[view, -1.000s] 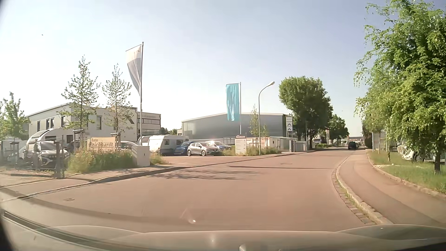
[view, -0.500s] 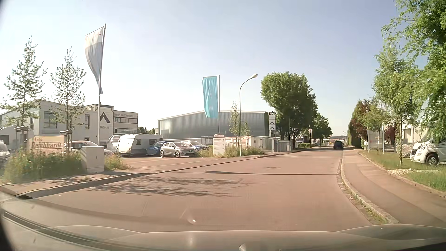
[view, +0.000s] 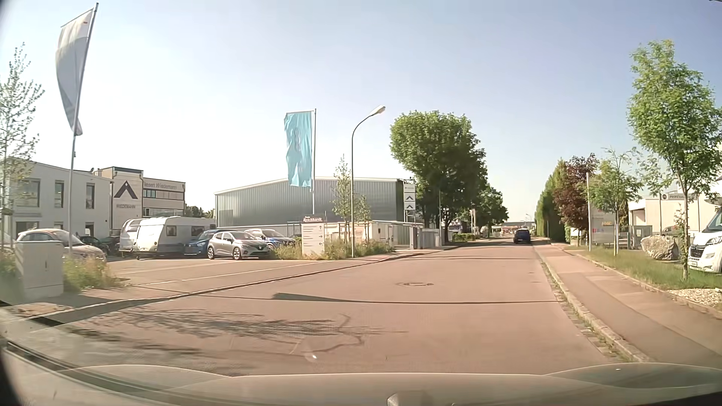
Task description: Follow the waypoints while adhering to traffic rules and regulations
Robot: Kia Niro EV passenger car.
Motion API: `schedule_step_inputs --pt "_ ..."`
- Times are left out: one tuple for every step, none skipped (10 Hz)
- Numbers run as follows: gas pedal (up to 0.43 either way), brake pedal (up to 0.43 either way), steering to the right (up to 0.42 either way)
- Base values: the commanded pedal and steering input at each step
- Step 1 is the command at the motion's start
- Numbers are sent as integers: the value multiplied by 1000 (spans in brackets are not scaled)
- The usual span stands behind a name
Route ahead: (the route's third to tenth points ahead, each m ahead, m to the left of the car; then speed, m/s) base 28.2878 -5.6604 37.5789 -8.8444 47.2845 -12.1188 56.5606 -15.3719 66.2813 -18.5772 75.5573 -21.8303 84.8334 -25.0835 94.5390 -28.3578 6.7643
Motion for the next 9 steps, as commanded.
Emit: schedule_step_inputs --pt "87 0 107" --pt "87 0 109" --pt "87 0 111" --pt "87 0 111" --pt "87 0 111" --pt "87 0 111" --pt "79 0 111" --pt "79 0 111" --pt "79 0 111"
